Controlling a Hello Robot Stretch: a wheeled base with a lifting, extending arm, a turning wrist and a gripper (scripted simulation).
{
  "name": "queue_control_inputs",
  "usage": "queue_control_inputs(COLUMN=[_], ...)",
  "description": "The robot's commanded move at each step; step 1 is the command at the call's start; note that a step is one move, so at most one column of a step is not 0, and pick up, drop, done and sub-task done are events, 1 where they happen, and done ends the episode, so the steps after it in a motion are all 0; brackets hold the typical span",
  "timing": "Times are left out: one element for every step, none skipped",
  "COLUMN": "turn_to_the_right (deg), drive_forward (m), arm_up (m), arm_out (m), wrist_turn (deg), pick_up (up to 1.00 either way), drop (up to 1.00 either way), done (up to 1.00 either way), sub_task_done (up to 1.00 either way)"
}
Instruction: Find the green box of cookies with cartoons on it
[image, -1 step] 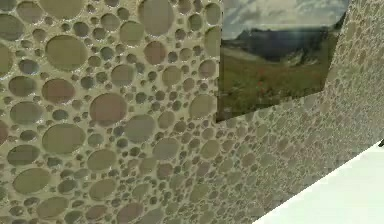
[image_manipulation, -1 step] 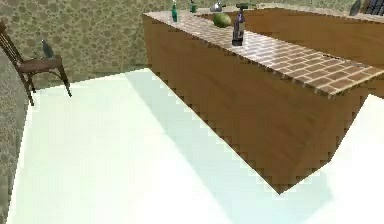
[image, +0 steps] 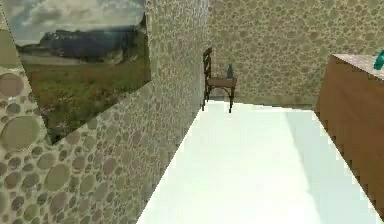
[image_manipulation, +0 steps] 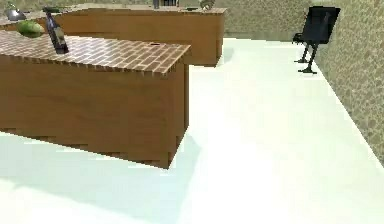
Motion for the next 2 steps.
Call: queue_control_inputs(turn_to_the_right=[45.0,45.0], drive_forward=[0.0,0.0], arm_up=[0.0,0.0], arm_out=[0.0,0.0], wrist_turn=[0.0,0.0], pick_up=[0.0,0.0], drop=[0.0,0.0], done=[0.0,0.0], sub_task_done=[0.0,0.0])
